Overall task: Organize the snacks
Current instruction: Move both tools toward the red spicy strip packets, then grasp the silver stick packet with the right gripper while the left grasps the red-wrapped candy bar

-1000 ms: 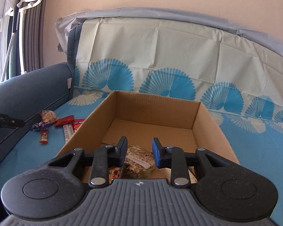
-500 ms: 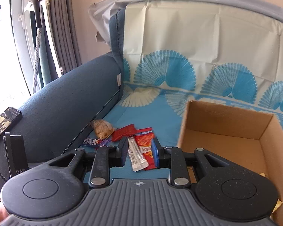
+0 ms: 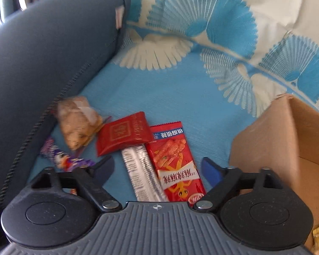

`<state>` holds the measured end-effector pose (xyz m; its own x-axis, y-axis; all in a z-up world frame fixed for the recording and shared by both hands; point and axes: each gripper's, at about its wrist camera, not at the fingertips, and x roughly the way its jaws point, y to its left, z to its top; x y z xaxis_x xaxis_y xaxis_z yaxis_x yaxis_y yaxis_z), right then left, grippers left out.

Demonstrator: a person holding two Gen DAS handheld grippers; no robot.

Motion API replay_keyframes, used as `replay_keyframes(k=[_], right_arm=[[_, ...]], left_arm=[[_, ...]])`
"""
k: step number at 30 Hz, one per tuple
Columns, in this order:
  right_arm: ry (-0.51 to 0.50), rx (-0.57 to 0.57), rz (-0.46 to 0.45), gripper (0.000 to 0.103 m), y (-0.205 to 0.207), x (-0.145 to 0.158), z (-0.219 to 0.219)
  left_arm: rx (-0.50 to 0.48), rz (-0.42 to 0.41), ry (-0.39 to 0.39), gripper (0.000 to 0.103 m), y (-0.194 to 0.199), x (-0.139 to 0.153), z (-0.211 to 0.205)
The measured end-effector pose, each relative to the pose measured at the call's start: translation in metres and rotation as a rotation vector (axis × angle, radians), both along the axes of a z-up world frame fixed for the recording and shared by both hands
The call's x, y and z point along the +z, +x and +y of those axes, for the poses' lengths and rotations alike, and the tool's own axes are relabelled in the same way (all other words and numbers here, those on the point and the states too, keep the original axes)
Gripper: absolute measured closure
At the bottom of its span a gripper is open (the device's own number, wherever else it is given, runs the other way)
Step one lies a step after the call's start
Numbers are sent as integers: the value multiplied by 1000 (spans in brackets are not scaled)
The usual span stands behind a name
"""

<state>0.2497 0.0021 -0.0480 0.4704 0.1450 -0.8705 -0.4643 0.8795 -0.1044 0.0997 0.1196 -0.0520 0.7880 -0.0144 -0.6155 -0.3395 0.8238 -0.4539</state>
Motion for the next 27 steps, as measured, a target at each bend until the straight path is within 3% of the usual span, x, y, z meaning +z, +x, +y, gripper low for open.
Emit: replay_keyframes(k=[4,6,8,9,11,13,15,22,27], right_arm=[[-40,-21,66,7,23,-27,1],[9,-42,137,9,23,-35,-4],[17,-30,110,16,8,-35,-5],[10,-4,90,23,-3,-33,-4],[47,24,65,67,-22,-24,-9],[110,32,98,80,-35,-17,-18],[153,18,148,83,-45,-15,-29],[178,1,193,84,-104,-11,-46],[149,-43,135,84,-164,-3,-55]], left_arm=[[-2,-6,3,52,0,1,0],[1,-8,1,52,1,1,1],[-4,-13,-4,52,-1,2,1],[-8,-10,-8,53,-2,2,1],[-4,-40,-15,53,-7,5,2],[6,-62,-15,55,-12,9,3],[16,-74,-16,55,-16,12,4],[13,-108,-32,55,-28,21,6],[17,-51,-3,55,-21,17,4]])
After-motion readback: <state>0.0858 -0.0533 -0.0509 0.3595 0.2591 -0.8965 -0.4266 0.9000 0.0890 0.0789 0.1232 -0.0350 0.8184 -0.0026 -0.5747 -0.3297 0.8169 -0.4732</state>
